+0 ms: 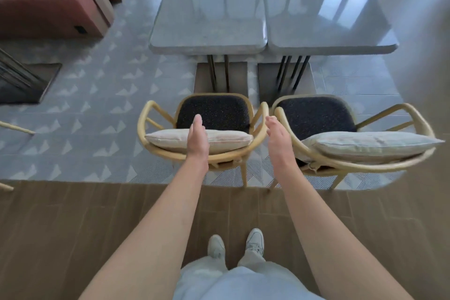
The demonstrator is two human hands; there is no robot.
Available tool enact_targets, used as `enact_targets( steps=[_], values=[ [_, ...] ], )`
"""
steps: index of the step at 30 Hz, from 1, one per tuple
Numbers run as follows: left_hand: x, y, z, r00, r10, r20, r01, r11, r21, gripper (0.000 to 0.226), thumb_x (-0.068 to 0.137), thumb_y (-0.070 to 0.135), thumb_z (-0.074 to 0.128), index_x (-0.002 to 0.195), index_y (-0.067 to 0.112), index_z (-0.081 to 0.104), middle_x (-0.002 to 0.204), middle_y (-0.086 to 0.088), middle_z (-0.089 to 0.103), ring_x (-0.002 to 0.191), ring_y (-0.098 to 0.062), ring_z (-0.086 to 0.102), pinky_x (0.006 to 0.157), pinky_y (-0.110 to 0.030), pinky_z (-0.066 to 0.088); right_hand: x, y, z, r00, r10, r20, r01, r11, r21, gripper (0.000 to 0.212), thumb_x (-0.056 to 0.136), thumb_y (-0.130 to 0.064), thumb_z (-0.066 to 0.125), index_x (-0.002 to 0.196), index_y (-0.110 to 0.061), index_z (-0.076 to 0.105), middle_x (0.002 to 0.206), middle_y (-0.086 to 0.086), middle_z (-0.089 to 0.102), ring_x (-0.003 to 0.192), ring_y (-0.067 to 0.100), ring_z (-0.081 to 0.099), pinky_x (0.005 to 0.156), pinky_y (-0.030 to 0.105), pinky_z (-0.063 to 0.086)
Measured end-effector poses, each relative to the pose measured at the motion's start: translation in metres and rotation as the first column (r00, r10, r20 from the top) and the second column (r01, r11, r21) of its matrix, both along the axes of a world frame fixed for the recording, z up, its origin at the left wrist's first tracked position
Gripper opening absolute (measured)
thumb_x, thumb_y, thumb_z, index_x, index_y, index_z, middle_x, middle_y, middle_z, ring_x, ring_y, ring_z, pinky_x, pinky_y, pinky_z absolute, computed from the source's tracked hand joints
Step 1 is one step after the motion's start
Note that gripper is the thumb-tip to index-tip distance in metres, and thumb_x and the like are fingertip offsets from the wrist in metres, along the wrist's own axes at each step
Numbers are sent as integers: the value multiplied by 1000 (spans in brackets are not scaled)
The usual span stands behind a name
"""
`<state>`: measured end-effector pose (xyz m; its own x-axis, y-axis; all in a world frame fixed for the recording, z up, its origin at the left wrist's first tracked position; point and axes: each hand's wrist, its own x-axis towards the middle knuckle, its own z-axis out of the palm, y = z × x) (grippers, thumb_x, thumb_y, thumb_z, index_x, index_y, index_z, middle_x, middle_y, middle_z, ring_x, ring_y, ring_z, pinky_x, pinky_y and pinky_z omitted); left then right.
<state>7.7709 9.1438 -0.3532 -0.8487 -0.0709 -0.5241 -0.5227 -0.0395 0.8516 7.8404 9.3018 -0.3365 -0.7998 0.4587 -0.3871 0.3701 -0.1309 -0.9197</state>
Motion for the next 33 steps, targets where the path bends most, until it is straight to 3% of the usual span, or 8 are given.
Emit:
enact_targets(
  steps=[3,6,9,16,22,25,29,33],
  values=[
    [3,28,16,997,-71,-26,72,997,37,61,107,51,30,156,15,35,159,-8,39,143,-23,41,121,-43,29,12,18,16,998,-45,-46,45,999,-3,32,107,-39,36,130,-30,57,120,-13,59,112,3,55,98,26,39],
    [10,55,21,985,-169,-27,170,984,60,61,107,50,31,155,12,37,157,-11,41,141,-25,44,118,-42,33,26,38,18,992,-120,-42,122,992,35,48,107,-40,36,142,-10,48,143,3,54,130,15,50,104,30,37],
    [16,85,23,972,-233,-32,235,968,83,62,107,51,30,155,12,36,158,-12,40,141,-26,44,119,-44,31,37,62,14,986,-160,-45,163,985,57,51,106,-45,36,152,-23,41,151,-8,46,137,10,42,110,30,30],
    [38,154,21,966,-257,-15,257,961,104,64,105,55,29,156,17,35,158,-10,40,140,-25,45,120,-47,30,63,137,3,973,-229,-31,228,973,-13,51,105,-44,36,150,-22,43,151,-7,47,139,11,42,121,43,28],
    [54,256,6,978,-207,3,206,973,100,67,105,57,27,155,13,38,155,-8,45,138,-23,47,113,-37,32,68,237,-14,981,-195,2,195,978,-80,46,104,-42,40,145,-23,49,147,-5,52,136,12,46,119,43,33],
    [81,313,-6,984,-152,89,144,985,94,64,106,55,29,150,11,45,147,-9,52,133,-25,52,106,-37,37,75,290,-25,988,-142,54,146,986,-80,29,103,-43,44,125,-33,59,130,-8,60,124,13,55,112,44,42],
    [120,360,-30,973,-17,231,7,999,43,51,104,53,40,124,13,64,118,-4,69,108,-21,67,105,-51,46,95,338,-49,975,-128,180,141,988,-64,33,99,-40,54,127,-25,60,122,-6,66,116,14,61,105,45,48],
    [138,381,-52,929,115,352,-133,991,27,36,101,47,52,103,13,65,101,-6,73,95,-21,70,97,-52,52,113,365,-81,944,-193,268,236,962,-136,25,93,-33,65,116,-22,66,116,-2,71,108,16,66,101,46,52]
  ],
)
